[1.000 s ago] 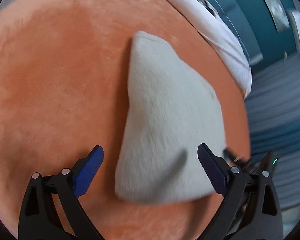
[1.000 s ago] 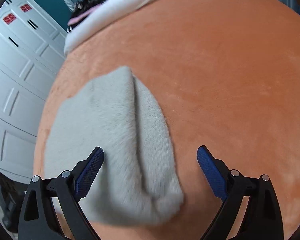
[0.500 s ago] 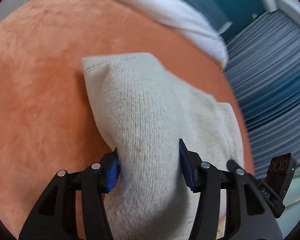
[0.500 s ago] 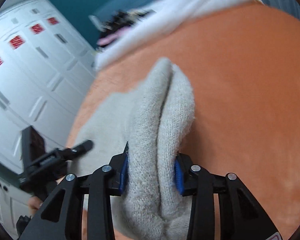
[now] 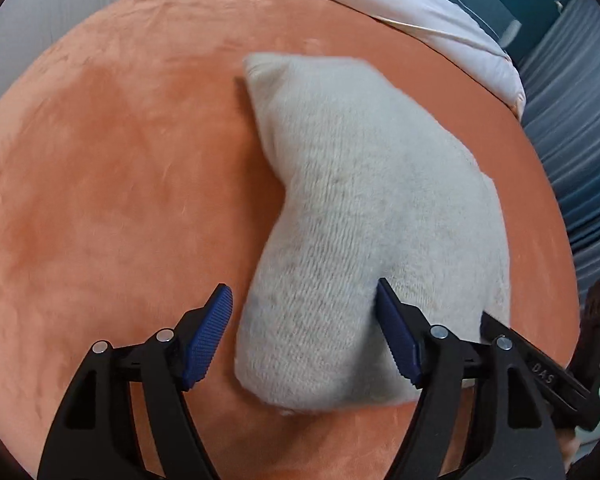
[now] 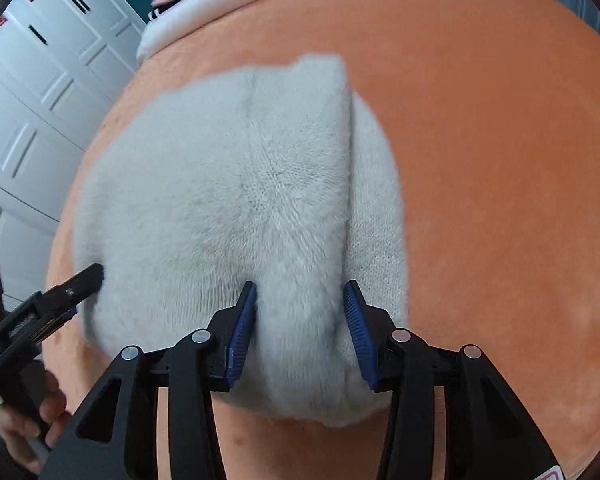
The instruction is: Fold small clothes
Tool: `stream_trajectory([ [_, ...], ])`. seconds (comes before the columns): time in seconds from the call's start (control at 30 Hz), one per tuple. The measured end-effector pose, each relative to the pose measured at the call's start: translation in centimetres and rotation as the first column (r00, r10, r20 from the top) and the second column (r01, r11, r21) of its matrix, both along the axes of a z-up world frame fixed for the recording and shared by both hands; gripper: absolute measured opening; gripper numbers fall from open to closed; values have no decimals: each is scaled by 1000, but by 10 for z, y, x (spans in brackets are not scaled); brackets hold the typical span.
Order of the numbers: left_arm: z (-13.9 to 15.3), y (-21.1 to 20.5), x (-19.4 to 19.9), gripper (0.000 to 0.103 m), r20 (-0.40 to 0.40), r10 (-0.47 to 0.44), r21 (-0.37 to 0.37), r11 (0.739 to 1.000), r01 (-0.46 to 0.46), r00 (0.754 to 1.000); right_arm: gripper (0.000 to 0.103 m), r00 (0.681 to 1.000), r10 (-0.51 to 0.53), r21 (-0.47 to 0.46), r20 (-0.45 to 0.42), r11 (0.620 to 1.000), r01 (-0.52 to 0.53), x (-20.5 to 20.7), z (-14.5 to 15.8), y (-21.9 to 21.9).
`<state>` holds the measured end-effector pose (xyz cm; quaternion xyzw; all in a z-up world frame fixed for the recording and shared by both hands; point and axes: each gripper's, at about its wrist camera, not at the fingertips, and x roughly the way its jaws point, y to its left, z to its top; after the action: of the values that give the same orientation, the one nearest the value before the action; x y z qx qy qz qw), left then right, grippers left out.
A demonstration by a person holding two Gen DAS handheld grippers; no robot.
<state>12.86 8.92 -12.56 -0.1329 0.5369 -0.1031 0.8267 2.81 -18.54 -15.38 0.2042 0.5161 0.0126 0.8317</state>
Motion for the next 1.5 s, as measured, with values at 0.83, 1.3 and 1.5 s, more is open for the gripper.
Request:
stream_trajectory([
  [0.83,3,57,-2,52,-22,91,-136,986,-93,996,23,928,235,123,288,952,-279,102,80,55],
  [1.3,29,23,-16,79,52,58,26,998,-59,997,65,989,61,86,134,994,-73,38,37,0],
  [1.5,-8,22,-40,88,-37,64,-109,992,-68,997,86,998,-46,343,-33,938,55,40,-46,-12],
])
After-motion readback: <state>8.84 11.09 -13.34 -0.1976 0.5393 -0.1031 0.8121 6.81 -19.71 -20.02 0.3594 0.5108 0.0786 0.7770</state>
